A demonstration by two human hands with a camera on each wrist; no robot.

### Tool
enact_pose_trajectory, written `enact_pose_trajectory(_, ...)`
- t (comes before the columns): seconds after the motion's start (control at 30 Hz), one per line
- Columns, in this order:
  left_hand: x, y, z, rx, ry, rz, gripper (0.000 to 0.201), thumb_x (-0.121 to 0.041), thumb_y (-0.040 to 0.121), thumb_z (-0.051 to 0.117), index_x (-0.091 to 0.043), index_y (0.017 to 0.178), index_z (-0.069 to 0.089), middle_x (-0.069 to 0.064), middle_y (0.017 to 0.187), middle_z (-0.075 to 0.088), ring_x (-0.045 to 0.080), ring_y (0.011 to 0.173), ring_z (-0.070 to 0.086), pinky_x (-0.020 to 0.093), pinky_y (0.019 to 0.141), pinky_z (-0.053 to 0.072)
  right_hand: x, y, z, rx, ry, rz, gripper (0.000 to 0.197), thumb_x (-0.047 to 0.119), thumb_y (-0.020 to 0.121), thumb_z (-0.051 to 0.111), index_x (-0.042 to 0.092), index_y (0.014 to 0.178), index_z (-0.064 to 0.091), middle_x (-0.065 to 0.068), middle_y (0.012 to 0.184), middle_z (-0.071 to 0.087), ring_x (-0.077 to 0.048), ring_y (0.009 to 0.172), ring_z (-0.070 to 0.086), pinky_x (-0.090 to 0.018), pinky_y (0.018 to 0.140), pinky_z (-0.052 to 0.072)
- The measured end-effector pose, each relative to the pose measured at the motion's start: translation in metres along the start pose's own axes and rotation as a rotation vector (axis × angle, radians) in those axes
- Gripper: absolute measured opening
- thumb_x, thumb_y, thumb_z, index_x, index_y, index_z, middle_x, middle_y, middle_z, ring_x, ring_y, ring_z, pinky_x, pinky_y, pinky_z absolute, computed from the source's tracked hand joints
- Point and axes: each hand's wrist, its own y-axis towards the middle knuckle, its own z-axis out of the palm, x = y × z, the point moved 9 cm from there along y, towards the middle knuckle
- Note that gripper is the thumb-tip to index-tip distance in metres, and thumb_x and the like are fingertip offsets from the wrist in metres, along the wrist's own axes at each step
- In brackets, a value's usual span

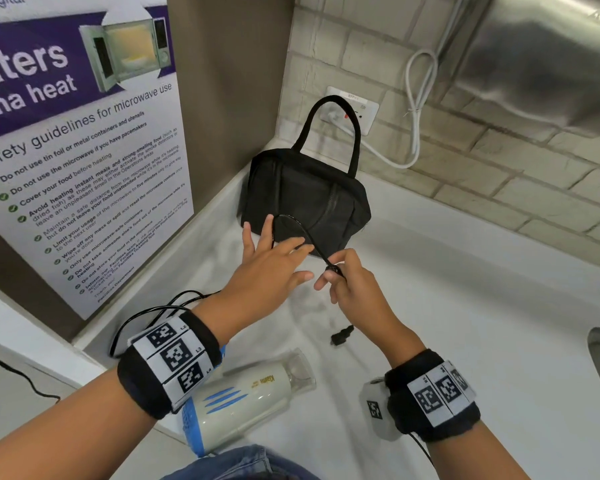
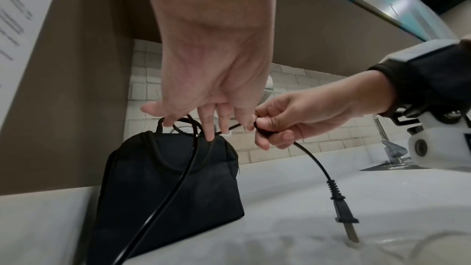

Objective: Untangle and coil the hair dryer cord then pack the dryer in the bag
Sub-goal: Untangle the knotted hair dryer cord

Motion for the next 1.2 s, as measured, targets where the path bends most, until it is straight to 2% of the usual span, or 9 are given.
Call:
enact_pose_trajectory(0.13,-0.005,-0.004,-0.006,-0.042,-0.069,-0.027,0.049,-0.048,0.096,0.031,-0.041,0.144,0.026,-0.007,0.151,0.036,0.035,0.146,-0.001,0.064,0.108,-0.012,0.006,-0.003,-0.003,0.044,0.115,0.013,0.002,0.015,0.100,0.034,0.016,0.103,0.033,-0.003,0.091,0.068,-0.008,0.057,0.051,-0.011,0.060,0.044)
enact_pose_trajectory(0.23,-0.008,-0.010,-0.027,-0.236,-0.199,0.014,0.034,-0.038,0.096,0.043,-0.034,0.127,0.056,-0.005,0.133,0.056,0.030,0.145,0.016,0.061,0.110,-0.009,0.005,-0.005,-0.001,0.087,0.227,0.051,0.002,0.013,0.101,0.030,0.014,0.102,0.031,-0.004,0.092,0.068,-0.002,0.056,0.050,-0.012,0.058,0.043)
enact_pose_trajectory(0.3,-0.010,-0.014,-0.039,-0.367,-0.266,0.074,0.027,-0.032,0.092,0.053,-0.026,0.114,0.067,-0.001,0.121,0.065,0.027,0.138,0.034,0.058,0.113,0.001,0.006,-0.005,0.001,0.099,0.293,0.065,0.002,0.010,0.101,0.029,0.010,0.103,0.030,-0.003,0.089,0.069,-0.003,0.056,0.051,-0.012,0.058,0.042)
enact_pose_trajectory(0.4,-0.016,-0.011,-0.030,-0.278,-0.341,0.149,0.032,-0.032,0.089,0.059,-0.021,0.119,0.064,0.001,0.119,0.065,0.020,0.124,0.048,0.043,0.113,0.021,0.010,-0.006,-0.001,0.111,0.368,0.074,0.009,0.012,0.102,0.029,0.004,0.106,0.031,0.002,0.077,0.065,-0.001,0.056,0.055,-0.016,0.060,0.044)
enact_pose_trajectory(0.57,-0.006,-0.010,-0.028,-0.254,-0.561,0.082,0.014,-0.024,0.087,0.064,-0.015,0.094,0.073,0.004,0.091,0.069,0.017,0.083,0.061,0.035,0.081,0.051,0.009,-0.009,-0.007,0.124,0.499,0.125,0.032,0.035,0.100,0.027,0.010,0.117,0.038,-0.008,0.090,0.070,-0.010,0.069,0.063,-0.022,0.070,0.050)
enact_pose_trajectory(0.77,0.017,-0.009,-0.032,-0.311,-0.745,-0.055,0.016,-0.024,0.088,0.063,-0.015,0.096,0.073,-0.001,0.084,0.069,0.003,0.072,0.059,0.004,0.065,0.041,-0.016,-0.015,-0.016,0.071,0.482,0.193,0.042,0.039,0.100,0.025,0.012,0.111,0.056,-0.009,0.096,0.072,-0.019,0.074,0.066,-0.028,0.084,0.051)
enact_pose_trajectory(0.93,0.030,-0.011,-0.033,-0.364,-0.856,-0.129,0.012,-0.021,0.088,0.063,-0.015,0.091,0.072,-0.008,0.074,0.065,0.011,0.077,0.063,0.004,0.066,0.043,-0.029,-0.020,-0.015,0.029,0.483,0.233,0.036,0.031,0.101,0.034,0.009,0.103,0.062,-0.010,0.091,0.072,-0.015,0.079,0.065,-0.020,0.078,0.049)
enact_pose_trajectory(1.03,0.033,-0.011,-0.031,-0.355,-0.862,-0.148,0.009,-0.024,0.088,0.062,-0.019,0.090,0.070,-0.015,0.072,0.062,0.006,0.074,0.061,-0.001,0.064,0.041,-0.029,-0.021,-0.011,0.044,0.442,0.209,0.026,0.023,0.098,0.045,0.008,0.099,0.066,-0.007,0.088,0.071,-0.009,0.078,0.065,-0.015,0.076,0.049)
enact_pose_trajectory(1.2,0.034,-0.010,-0.025,-0.334,-0.921,-0.154,0.008,-0.024,0.087,0.064,-0.022,0.092,0.068,-0.017,0.074,0.063,0.000,0.072,0.061,-0.002,0.063,0.041,-0.027,-0.022,-0.008,0.036,0.414,0.158,0.018,0.013,0.095,0.053,0.007,0.099,0.069,-0.005,0.081,0.069,-0.011,0.075,0.063,-0.022,0.080,0.052)
